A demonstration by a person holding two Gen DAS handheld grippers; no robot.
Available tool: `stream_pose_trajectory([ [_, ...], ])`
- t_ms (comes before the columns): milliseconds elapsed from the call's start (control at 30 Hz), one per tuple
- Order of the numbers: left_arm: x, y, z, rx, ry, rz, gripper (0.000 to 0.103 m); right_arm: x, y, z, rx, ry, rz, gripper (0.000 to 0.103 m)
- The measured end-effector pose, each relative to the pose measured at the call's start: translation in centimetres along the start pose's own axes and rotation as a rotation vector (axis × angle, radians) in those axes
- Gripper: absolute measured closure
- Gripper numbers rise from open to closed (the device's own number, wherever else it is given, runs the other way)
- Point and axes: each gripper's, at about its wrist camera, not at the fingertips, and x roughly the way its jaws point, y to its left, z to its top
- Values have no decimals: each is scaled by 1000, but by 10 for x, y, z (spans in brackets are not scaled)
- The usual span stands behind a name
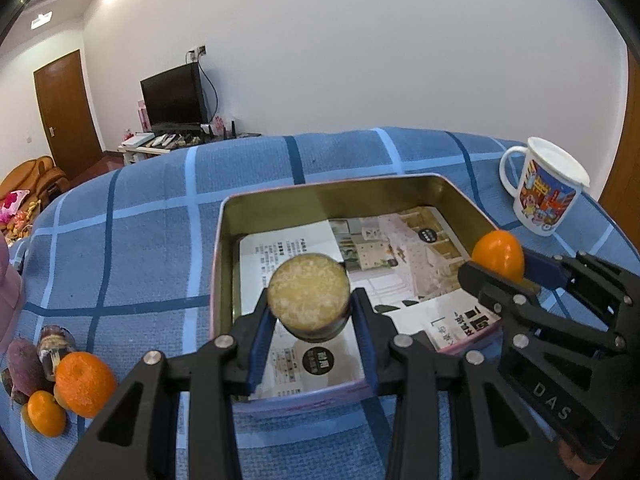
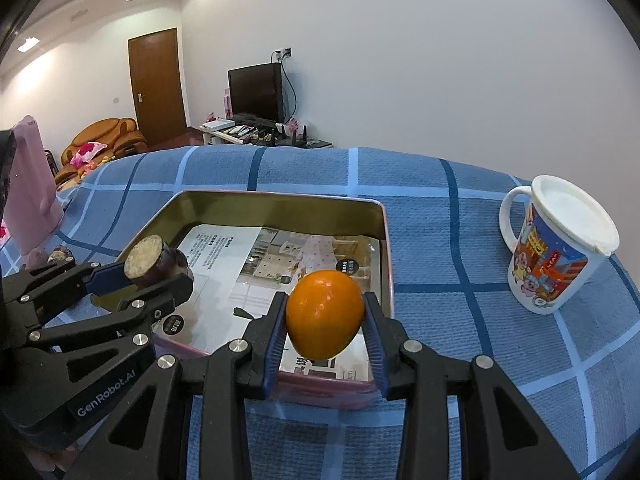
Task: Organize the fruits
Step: 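Carry the sweet potato slice into the pink tin and release it with the left tool, then lower the orange into the pink tin and open the right tool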
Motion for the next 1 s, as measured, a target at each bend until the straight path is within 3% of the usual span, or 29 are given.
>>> stream_pose_trajectory([
  [33, 0, -1, 0, 9, -9, 18, 59, 0, -1, 1, 3, -1, 3, 64],
  [133, -4, -3, -1, 21, -27, 46, 37, 0, -2, 1, 15, -6, 15, 64],
  [333, -10, 0, 0, 15, -53, 58, 31, -4, -8, 0, 61, -22, 33, 56],
  [400, -14, 1, 0, 9, -68, 78, 21, -8, -11, 0, 88, -39, 42, 56],
  [467, -23, 4, -1, 9, -116, 114, 4, -14, -14, 0, 117, -73, 45, 55],
  [500, -29, 5, -1, 6, -147, 126, 2, -17, -16, 0, 124, -89, 41, 50],
  [600, -39, 11, 0, -11, -187, 123, 0, -28, -20, 1, 145, -159, 1, 28],
  [733, -42, 15, -2, -15, -188, 132, 0, -49, -25, 0, 176, -275, -26, 23],
  [1000, -51, 21, -10, 9, -233, 207, 0, -60, -25, -2, 174, -363, -159, 19],
])
